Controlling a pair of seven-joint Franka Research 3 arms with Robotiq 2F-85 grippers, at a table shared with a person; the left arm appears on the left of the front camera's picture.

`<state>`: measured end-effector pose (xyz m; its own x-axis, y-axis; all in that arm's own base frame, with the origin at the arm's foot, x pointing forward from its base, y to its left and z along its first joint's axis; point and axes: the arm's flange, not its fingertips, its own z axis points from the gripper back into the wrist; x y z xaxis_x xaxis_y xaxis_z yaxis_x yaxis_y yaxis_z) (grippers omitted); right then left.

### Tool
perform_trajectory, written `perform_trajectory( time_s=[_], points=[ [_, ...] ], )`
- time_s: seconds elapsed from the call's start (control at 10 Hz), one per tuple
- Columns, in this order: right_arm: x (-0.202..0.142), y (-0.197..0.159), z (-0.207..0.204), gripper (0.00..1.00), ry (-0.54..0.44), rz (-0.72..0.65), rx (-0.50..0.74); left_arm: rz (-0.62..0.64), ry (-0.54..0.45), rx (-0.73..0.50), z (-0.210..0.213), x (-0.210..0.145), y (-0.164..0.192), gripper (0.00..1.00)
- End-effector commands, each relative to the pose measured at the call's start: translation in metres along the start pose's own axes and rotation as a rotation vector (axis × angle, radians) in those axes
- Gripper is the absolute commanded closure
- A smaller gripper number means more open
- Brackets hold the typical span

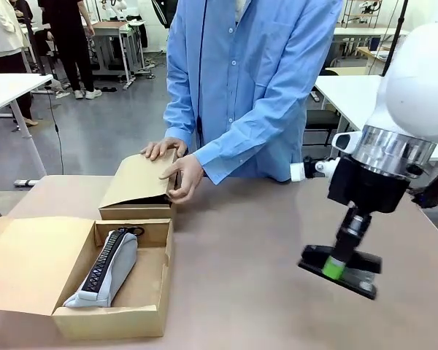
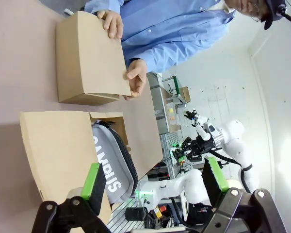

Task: Place items inside the box.
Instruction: Pick up a Pencil pouch or Stapler and place it inside the Mailer Box closest to the robot.

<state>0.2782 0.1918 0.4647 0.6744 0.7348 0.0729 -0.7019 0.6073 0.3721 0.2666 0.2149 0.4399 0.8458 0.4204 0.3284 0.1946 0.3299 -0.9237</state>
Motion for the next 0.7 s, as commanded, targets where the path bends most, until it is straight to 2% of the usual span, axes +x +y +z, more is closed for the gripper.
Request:
perform_trajectory(
  time_s=[0.0,0.1,0.2,0.3,0.6],
  points=[
    [0.047,0.031,-0.009,0.67,-0.299,-0.351,0.044,-0.018,-0.011,-0.021,0.000,0.000,-0.001,0.00],
    [0.067,0.042,-0.013,0.67,-0.328,-0.458,0.048,-0.018,-0.011,-0.021,0.000,0.000,-0.001,0.00],
    [0.080,0.048,-0.018,0.67,-0.308,-0.538,0.076,-0.018,-0.011,-0.021,0.000,0.000,-0.001,0.00],
    [0.087,0.050,-0.023,0.67,-0.284,-0.572,0.040,-0.018,-0.011,-0.021,0.000,0.000,-0.001,0.00],
    [0.080,0.047,-0.021,0.67,-0.312,-0.605,0.032,-0.018,-0.011,-0.021,0.000,0.000,-0.001,0.00]
  ],
)
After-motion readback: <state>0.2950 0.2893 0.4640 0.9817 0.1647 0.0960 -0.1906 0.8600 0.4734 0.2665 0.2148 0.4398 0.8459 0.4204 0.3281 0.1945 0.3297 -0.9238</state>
